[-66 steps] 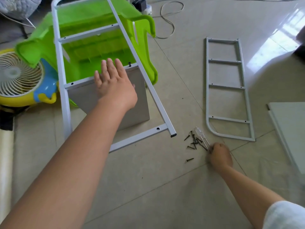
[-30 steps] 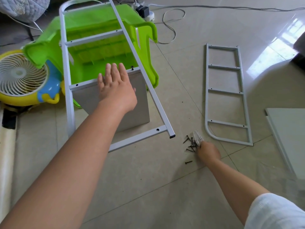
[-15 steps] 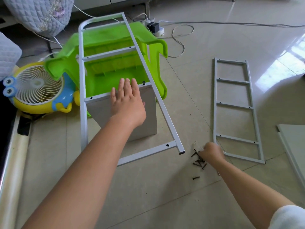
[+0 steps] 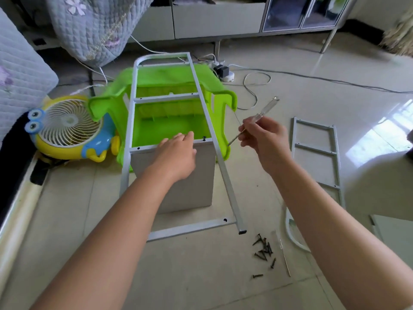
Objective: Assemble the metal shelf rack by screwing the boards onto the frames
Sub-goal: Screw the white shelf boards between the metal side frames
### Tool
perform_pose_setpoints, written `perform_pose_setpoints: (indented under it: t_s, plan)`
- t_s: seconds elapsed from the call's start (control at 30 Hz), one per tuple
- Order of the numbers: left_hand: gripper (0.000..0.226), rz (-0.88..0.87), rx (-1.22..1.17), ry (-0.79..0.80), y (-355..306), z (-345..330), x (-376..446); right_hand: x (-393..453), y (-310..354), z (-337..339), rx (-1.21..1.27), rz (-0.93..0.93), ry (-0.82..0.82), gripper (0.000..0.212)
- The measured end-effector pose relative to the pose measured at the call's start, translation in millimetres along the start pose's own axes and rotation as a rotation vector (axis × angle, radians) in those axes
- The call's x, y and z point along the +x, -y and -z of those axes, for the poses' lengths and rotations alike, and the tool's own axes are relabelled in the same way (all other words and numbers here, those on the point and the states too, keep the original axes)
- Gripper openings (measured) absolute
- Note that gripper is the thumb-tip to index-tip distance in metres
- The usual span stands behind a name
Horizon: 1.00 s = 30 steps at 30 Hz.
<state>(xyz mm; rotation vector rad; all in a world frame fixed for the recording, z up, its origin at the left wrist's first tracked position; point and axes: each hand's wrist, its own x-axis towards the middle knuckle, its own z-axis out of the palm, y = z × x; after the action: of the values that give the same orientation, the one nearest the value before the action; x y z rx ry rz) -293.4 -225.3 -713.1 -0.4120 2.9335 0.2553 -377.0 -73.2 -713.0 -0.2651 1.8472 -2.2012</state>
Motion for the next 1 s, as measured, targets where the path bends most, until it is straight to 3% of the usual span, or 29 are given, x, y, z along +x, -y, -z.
perform_pose_setpoints:
  t_s: [0.2,0.4,0.5,0.6,0.73,0.87,1.0]
  plan:
    - [0.027,0.041,0.011,0.034,12,4,-2,4,22,-24,0.045,0.153,-0.007,0.023]
    - [0.049,0.01,0.017,0.038,18,-2,0,9,3,-43,-0.297,0.217,0.025,0.03]
    - [0.049,0.003,0.032,0.041,24,-5,-2,13,-5,-44,-0.461,0.284,0.015,0.021]
    - [0.05,0.001,0.032,0.022,25,-7,-2,14,-7,-44,-0.524,0.34,0.029,0.009]
    - [0.05,-0.015,0.016,-0.002,27,-8,-1,15,-6,-46,-0.557,0.34,0.006,0.028]
    - [0.05,-0.026,0.002,-0.018,27,-8,0,18,-9,-50,-0.641,0.381,0.057,0.006]
    - [0.05,-0.022,-0.002,-0.02,26,-9,0,16,-11,-51,-0.738,0.483,0.081,0.017]
